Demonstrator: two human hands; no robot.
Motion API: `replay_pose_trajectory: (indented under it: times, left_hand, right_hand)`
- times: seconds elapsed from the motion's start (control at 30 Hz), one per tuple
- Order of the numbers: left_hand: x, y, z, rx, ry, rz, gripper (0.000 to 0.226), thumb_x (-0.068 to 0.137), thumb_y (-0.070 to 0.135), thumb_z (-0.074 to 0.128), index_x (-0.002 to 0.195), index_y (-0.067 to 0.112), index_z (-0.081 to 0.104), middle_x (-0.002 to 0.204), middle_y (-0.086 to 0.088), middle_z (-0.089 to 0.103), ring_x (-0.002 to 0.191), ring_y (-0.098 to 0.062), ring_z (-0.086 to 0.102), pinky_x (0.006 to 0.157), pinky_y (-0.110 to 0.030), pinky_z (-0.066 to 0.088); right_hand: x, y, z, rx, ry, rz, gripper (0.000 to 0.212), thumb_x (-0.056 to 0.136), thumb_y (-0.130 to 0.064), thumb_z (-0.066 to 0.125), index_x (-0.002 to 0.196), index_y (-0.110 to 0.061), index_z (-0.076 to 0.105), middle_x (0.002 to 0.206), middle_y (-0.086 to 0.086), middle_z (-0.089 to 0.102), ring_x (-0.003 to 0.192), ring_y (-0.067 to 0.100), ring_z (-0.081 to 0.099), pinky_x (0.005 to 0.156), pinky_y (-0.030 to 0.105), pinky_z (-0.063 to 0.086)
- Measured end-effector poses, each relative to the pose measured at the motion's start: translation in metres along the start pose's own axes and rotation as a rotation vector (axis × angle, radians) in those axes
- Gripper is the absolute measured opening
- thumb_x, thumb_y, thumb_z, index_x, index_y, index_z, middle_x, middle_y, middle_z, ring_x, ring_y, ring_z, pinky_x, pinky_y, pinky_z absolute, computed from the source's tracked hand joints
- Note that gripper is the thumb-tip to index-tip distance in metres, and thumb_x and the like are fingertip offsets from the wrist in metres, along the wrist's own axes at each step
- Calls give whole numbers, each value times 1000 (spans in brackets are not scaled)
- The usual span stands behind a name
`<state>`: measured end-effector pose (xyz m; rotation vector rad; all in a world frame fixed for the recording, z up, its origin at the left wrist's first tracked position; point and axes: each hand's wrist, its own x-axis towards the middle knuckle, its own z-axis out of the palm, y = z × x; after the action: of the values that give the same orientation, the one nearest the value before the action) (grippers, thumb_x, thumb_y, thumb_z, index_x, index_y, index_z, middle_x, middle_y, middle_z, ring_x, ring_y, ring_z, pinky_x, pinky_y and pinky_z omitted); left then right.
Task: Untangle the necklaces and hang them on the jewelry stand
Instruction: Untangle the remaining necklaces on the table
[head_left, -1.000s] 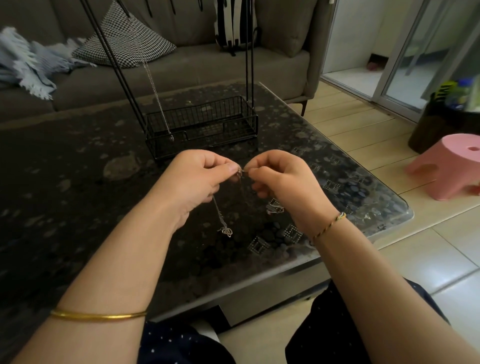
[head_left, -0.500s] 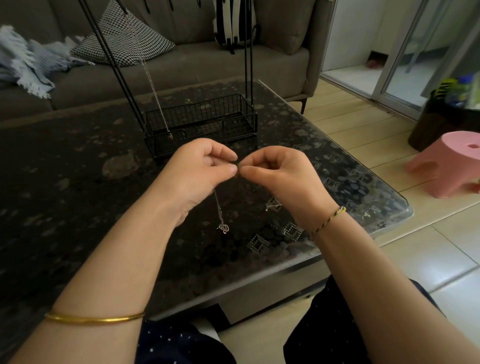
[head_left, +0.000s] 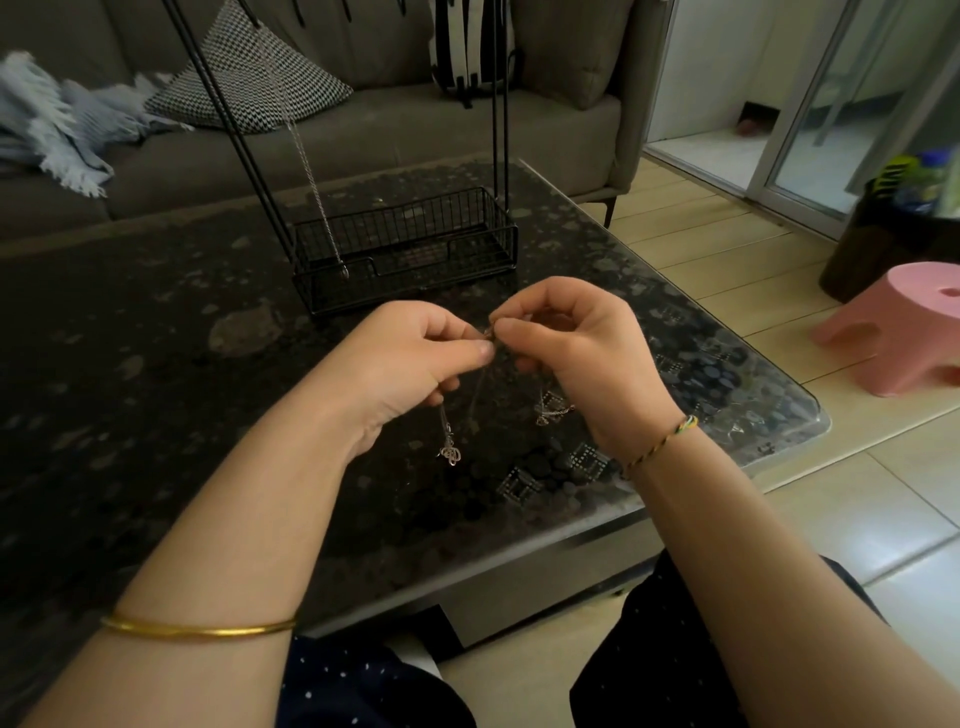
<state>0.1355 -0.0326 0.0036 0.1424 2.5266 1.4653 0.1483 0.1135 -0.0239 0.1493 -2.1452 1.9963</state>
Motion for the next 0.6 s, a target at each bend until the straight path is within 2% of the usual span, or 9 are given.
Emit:
replay_pose_trajectory:
  times: [0.13, 0.27, 0.33, 0.47, 0.6]
  left_hand:
    - [0, 2, 1, 116, 17, 53, 9, 87, 20, 67, 78, 22, 66, 70, 7, 62, 62, -2, 55, 52, -15, 46]
    - [0, 2, 5, 299, 73, 143, 13, 85, 19, 69, 73, 22, 64, 70, 4, 62, 68, -11, 59, 67, -30, 50]
    - [0, 1, 6, 353, 100, 159, 12, 86, 18, 69, 75, 21, 62, 73, 2, 64, 70, -14, 63, 68, -32, 53]
    - [0, -1, -1, 176, 114, 141, 12, 88, 11, 66, 77, 16, 62, 69, -1, 65, 57, -6, 65, 53, -22, 51]
    - [-1, 0, -2, 179, 135, 135, 12, 89, 11, 65, 79, 16, 60, 73, -1, 65, 59, -8, 64, 54, -22, 49]
  right_hand:
    - [1, 2, 1, 33, -9, 0, 18, 84, 1, 64, 75, -15, 65, 75, 2, 63, 70, 13, 61, 64, 25, 54]
    - [2, 4, 3, 50, -22, 47, 17, 86, 0, 62, 77, -14, 64, 71, -3, 61, 62, 7, 56, 56, 21, 48]
    - [3, 4, 2, 36, -14, 77, 15, 87, -3, 61, 77, -14, 64, 65, -7, 58, 56, 4, 51, 51, 17, 42]
    - [5, 4, 0, 50, 20, 114, 14, 90, -6, 59, 77, -11, 62, 54, -12, 50, 48, 2, 42, 47, 14, 36]
    - [4, 2, 3, 18, 16, 97, 15, 91, -6, 57, 79, -14, 60, 65, -6, 56, 49, -1, 42, 48, 14, 35]
